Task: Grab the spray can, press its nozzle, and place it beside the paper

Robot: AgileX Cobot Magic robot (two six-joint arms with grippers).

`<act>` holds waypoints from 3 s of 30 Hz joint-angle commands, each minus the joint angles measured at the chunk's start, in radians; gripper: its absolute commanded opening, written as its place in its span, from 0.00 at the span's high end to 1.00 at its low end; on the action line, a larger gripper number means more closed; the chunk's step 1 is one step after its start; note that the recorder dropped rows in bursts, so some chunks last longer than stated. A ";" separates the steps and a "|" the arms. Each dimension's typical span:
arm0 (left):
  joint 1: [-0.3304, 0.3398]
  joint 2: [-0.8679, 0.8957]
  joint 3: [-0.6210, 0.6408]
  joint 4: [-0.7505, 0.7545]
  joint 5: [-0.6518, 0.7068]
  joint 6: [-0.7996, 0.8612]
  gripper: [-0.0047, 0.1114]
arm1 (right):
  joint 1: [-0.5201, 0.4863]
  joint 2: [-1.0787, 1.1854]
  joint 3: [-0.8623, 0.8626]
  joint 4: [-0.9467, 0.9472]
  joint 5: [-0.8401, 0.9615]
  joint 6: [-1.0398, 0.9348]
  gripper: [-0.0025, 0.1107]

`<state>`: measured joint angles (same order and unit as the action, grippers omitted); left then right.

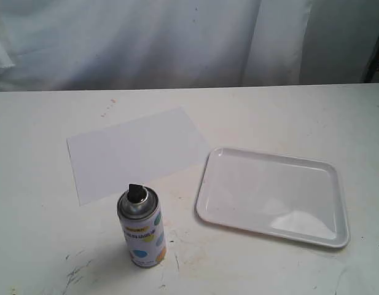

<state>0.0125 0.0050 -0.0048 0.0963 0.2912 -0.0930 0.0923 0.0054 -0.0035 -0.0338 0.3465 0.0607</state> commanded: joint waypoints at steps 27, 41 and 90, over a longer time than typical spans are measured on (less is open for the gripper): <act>-0.005 -0.005 -0.131 0.027 -0.446 -0.087 0.96 | -0.005 -0.005 0.003 0.000 -0.002 -0.001 0.98; -0.005 0.727 -0.531 0.027 -0.546 -0.090 0.96 | -0.005 -0.005 0.003 0.000 -0.002 -0.001 0.98; -0.005 1.213 -0.058 0.833 -1.186 -0.473 0.96 | -0.005 -0.005 0.003 0.007 -0.002 -0.001 0.98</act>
<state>0.0120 1.1838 -0.0675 0.8662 -0.8805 -0.5398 0.0923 0.0054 -0.0035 -0.0297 0.3465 0.0607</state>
